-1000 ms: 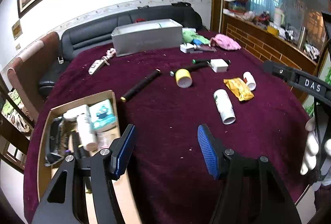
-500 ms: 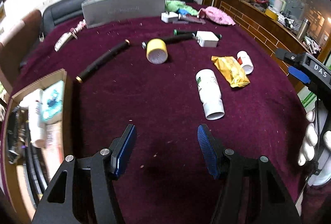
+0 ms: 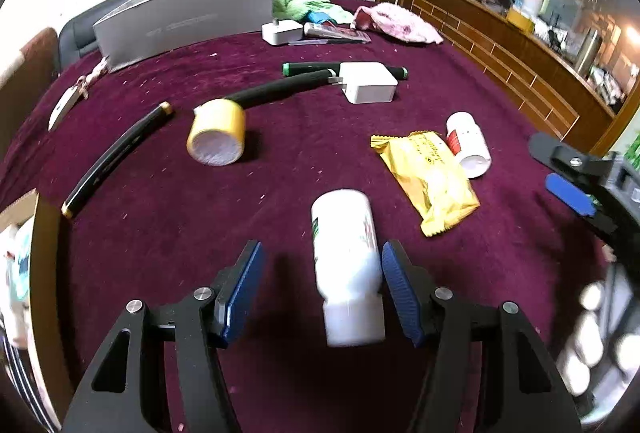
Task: Organize objects
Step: 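Grasp the white plastic bottle with the left gripper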
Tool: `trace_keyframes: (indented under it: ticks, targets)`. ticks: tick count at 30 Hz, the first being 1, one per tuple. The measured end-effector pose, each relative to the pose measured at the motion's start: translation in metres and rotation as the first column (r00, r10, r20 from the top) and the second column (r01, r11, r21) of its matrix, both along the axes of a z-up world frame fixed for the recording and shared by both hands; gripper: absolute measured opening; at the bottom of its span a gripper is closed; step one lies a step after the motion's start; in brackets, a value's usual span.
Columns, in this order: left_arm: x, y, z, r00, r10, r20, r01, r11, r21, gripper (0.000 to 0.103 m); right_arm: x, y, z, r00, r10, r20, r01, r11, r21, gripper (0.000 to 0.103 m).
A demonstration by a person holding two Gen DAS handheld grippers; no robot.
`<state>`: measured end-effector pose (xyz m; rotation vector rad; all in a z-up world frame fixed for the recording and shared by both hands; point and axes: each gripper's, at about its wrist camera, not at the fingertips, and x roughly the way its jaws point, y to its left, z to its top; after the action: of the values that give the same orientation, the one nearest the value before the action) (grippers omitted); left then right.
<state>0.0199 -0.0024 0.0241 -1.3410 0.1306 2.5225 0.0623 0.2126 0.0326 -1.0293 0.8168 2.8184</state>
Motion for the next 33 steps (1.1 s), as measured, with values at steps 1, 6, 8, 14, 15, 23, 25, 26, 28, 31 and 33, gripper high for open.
trace_keyframes:
  ticks: [1, 6, 8, 14, 15, 23, 25, 26, 28, 31, 33]
  targets:
    - [-0.003, 0.004, -0.003, 1.0, -0.005, -0.004, 0.005, 1.0, -0.017, 0.055, 0.0, 0.0, 0.0, 1.0, 0.002, 0.0, -0.002, 1.0, -0.002, 0.083]
    - [-0.007, 0.013, -0.017, 1.0, -0.014, -0.023, 0.013, 0.998, -0.066, 0.055, 0.0, -0.001, -0.001, 1.0, 0.013, 0.002, -0.013, 1.0, -0.001, 0.083]
    - [-0.007, 0.012, -0.017, 1.0, -0.014, -0.024, 0.013, 0.998, -0.06, 0.056, -0.001, -0.001, -0.002, 1.0, 0.014, 0.008, -0.014, 1.0, -0.006, 0.083]
    - [-0.007, 0.021, -0.021, 0.997, -0.067, -0.03, 0.065, 0.996, -0.057, 0.082, -0.003, -0.004, -0.005, 1.0, 0.018, 0.024, -0.018, 1.0, 0.006, 0.083]
    - [-0.008, 0.021, -0.022, 0.997, -0.076, -0.022, 0.074, 0.996, -0.051, 0.087, -0.003, -0.005, -0.005, 1.0, 0.018, 0.025, -0.018, 1.0, 0.011, 0.083]
    - [-0.012, 0.03, -0.025, 0.993, -0.113, 0.012, 0.114, 0.991, -0.063, 0.101, -0.007, -0.008, -0.009, 0.999, 0.02, 0.044, -0.022, 0.999, 0.032, 0.083]
    - [-0.012, 0.031, -0.025, 0.994, -0.111, 0.008, 0.111, 0.992, -0.062, 0.101, -0.007, -0.009, -0.01, 0.999, 0.018, 0.049, -0.02, 0.999, 0.04, 0.083]
    - [-0.011, 0.031, -0.025, 0.994, -0.107, 0.007, 0.108, 0.992, -0.063, 0.101, -0.008, -0.009, -0.01, 0.999, 0.017, 0.051, -0.02, 0.999, 0.041, 0.083]
    - [-0.01, 0.029, -0.024, 0.996, -0.086, -0.001, 0.086, 0.994, -0.064, 0.092, -0.008, -0.009, -0.012, 0.998, 0.014, 0.057, -0.016, 0.999, 0.046, 0.083]
    - [-0.003, 0.025, -0.015, 0.996, -0.08, -0.026, 0.078, 0.995, -0.056, 0.031, -0.008, -0.009, -0.013, 0.998, 0.006, 0.061, -0.01, 0.998, 0.056, 0.083]
    - [0.001, 0.017, -0.011, 0.997, -0.079, 0.007, 0.079, 0.997, -0.015, 0.028, -0.009, -0.009, -0.014, 0.998, 0.001, 0.066, -0.005, 0.998, 0.068, 0.083]
